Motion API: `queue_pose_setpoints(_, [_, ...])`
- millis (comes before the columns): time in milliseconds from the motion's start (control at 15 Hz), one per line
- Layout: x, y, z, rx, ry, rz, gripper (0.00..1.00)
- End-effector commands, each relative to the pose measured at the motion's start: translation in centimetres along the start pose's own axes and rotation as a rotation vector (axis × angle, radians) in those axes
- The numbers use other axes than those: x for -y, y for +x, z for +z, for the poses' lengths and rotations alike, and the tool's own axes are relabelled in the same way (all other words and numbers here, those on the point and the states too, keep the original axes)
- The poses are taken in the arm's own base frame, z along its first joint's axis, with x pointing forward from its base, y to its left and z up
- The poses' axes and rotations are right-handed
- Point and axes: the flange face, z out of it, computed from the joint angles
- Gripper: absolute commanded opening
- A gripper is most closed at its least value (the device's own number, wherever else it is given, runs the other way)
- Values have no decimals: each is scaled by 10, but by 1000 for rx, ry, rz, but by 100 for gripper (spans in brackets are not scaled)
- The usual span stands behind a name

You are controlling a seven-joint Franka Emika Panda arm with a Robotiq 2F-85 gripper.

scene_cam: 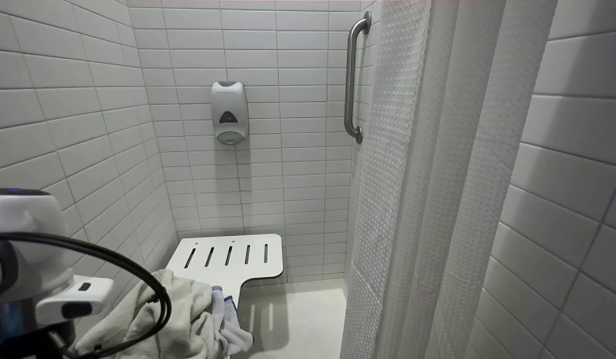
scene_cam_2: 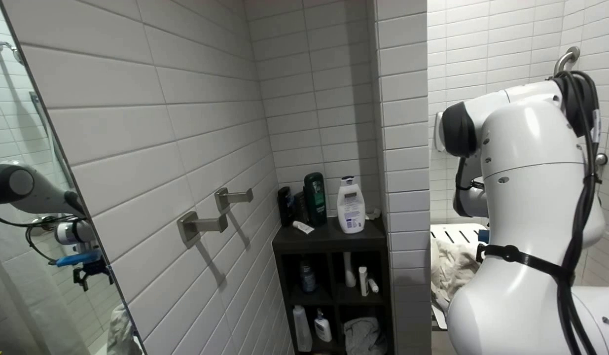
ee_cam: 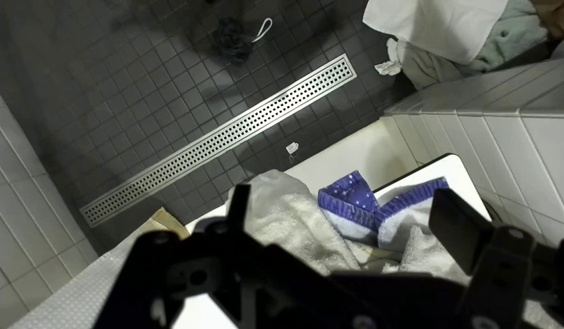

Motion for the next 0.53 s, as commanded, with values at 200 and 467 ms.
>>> queue_pose_setpoints(200, [4, 6, 36, -27, 60, -90, 100])
queue_pose_setpoints(467, [20, 3, 65, 34, 50, -196, 100])
